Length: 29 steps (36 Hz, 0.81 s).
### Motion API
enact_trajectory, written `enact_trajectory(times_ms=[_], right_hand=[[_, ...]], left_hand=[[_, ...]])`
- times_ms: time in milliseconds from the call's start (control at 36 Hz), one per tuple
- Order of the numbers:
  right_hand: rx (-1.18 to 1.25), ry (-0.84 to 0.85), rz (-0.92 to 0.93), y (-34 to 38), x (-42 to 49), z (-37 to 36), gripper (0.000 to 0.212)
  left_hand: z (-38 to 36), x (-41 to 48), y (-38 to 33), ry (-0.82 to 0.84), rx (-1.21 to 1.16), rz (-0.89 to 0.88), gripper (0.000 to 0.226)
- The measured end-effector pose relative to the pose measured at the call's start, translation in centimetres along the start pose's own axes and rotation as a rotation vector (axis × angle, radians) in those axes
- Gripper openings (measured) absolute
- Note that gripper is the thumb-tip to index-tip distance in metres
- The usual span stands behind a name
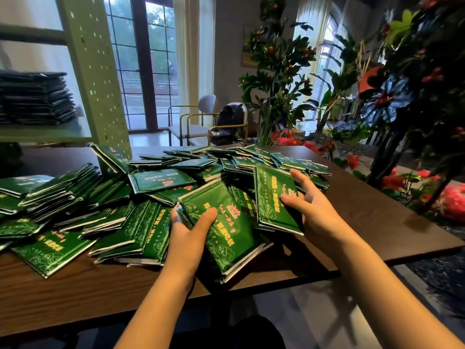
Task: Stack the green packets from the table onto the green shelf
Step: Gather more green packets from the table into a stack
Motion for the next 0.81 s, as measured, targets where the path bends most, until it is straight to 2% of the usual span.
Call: enact_trajectory(times_ms=[83,167,194,250,306,361,444,556,611,639,750,806], right_hand=[[0.146,0.096,0.029,1.3,-0.7,-1.9,0.061],[0.132,0.224,0.044,1.4,-1.3,-4.0,0.065],[0.096,0.241,0.055,1.3,-1.5,-4.5,0.061],[-0.05,0.246,0.13,1.4,-1.8,-5.6,0.058],[-0.159,0.247,0.186,1.3,-2.0,-6.6,0.058],[-0.206,0.257,0.204,1.0,-2.2,-7.2,0.058],[-0.29,0.232,0.224,0.5,-2.3,-7.6,0.06],[-0.369,0.195,0.239,0.5,-2.4,-7.8,0.063],[-0.396,0.21,0.238,0.5,-2.5,-8.1,0.063],[-0.412,0.219,0.239,0.4,-2.5,-8.1,0.064],[-0.423,0.261,0.232,0.5,-2.3,-8.0,0.057],[-0.404,0.237,0.219,0.5,-1.8,-7.5,0.039]], left_hand=[[-0.2,-0.1,-0.3,0.006,-0.01,0.005,0.105],[-0.3,-0.3,-0.7,-0.008,-0.028,-0.018,0.082],[-0.3,-0.4,-1.0,-0.015,-0.014,-0.029,0.092],[-0.4,-0.5,-1.4,-0.024,-0.013,-0.035,0.107],[-0.5,-0.8,-1.7,-0.038,-0.032,-0.035,0.102],[-0.7,-0.9,-1.7,-0.031,-0.084,-0.014,0.113],[-0.5,-1.3,-2.4,-0.043,-0.095,-0.039,0.118],[-0.8,-1.7,-2.7,0.003,-0.145,-0.035,0.106],[-0.7,-1.6,-2.5,0.015,-0.121,-0.038,0.128],[-0.8,-1.5,-2.4,0.019,-0.111,-0.022,0.13],[-0.7,-1.3,-1.8,0.032,-0.137,0.017,0.093],[-0.7,-1.2,-1.6,0.025,-0.133,0.033,0.099]])
Point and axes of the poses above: each hand's wrist, its own x-axis towards the middle knuckle, its own z-axis out of the back of the hand, y = z × x, the point moved 6 cm from there along x, towards the middle knuckle, and after that the axes turned 7 degrees about x, right-handed, at the moved point
